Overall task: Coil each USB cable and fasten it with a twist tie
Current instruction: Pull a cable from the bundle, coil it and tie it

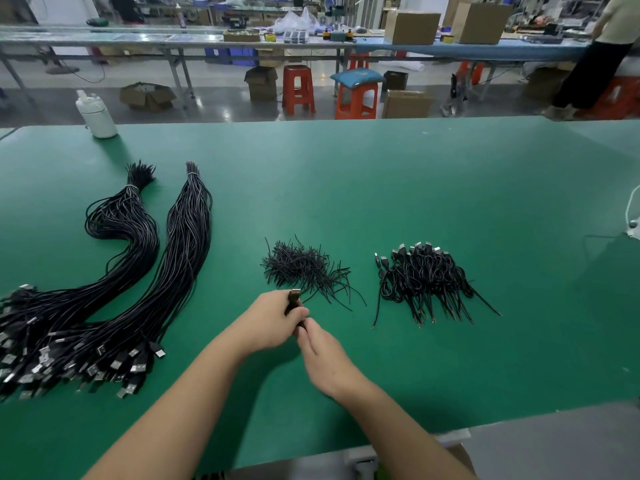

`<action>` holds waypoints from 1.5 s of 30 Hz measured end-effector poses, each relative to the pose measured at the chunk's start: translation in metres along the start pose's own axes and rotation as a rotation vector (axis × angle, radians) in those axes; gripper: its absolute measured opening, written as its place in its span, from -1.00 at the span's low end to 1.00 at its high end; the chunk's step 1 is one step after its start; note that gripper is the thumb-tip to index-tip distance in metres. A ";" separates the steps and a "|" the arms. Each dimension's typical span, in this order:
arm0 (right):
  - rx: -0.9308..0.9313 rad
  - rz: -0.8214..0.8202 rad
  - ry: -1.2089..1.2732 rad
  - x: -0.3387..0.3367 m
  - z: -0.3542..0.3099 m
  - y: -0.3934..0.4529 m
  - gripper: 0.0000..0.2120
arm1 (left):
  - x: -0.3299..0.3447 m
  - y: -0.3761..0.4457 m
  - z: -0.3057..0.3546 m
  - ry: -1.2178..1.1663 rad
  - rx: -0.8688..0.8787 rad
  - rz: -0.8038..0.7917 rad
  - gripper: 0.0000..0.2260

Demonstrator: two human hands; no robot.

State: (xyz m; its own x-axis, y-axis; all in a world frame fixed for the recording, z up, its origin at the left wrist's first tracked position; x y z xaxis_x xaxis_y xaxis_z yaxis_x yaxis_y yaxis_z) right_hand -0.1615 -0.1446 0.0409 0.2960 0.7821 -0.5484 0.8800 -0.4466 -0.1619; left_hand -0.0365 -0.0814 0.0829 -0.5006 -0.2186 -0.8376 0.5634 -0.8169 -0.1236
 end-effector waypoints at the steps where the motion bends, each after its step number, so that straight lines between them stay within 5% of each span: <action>1: 0.004 -0.002 0.007 0.001 0.003 0.000 -0.69 | 0.002 0.002 0.000 0.010 -0.001 -0.029 -0.86; 4: 0.027 0.011 0.084 0.002 0.013 0.004 -0.67 | 0.006 0.009 -0.002 -0.072 -0.008 -0.107 -0.84; 8: 0.141 0.099 0.356 -0.003 0.026 0.014 -0.69 | 0.012 0.016 -0.010 -0.567 -0.091 -0.183 -0.90; 12: 0.202 0.129 0.604 -0.006 0.037 0.023 -0.69 | 0.023 0.031 -0.023 0.060 -0.083 0.101 -0.84; 16: 0.195 0.110 0.670 -0.007 0.042 0.023 -0.69 | 0.040 0.037 -0.017 0.136 -0.143 0.146 -0.80; 27: 0.138 0.018 0.457 -0.002 0.043 0.020 -0.69 | 0.040 0.040 -0.003 0.287 -0.256 -0.005 -0.84; 36: 0.070 -0.072 0.201 0.002 0.035 0.017 -0.71 | 0.031 -0.005 -0.021 -0.514 -0.155 0.081 -0.85; 41: 0.091 -0.043 0.244 -0.001 0.032 0.018 -0.86 | 0.030 -0.021 -0.020 -0.488 -0.074 0.045 -0.80; 45: 0.140 -0.035 0.279 -0.001 0.030 0.017 -0.75 | 0.032 -0.028 -0.020 -0.363 -0.077 0.029 -0.90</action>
State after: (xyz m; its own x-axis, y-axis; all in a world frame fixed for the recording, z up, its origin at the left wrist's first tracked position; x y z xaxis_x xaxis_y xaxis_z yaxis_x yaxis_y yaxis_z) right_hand -0.1584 -0.1664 0.0139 0.3738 0.8786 -0.2974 0.8374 -0.4575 -0.2990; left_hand -0.0550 -0.0546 0.0487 -0.6769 -0.4273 -0.5994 0.6213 -0.7683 -0.1539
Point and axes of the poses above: each hand's wrist, its own y-axis towards the middle knuckle, its own x-axis out of the palm, z = x × y, the point moved 2 cm from there along y, towards the middle knuckle, and after that the axes turned 3 degrees about y, right-handed, at the moved point
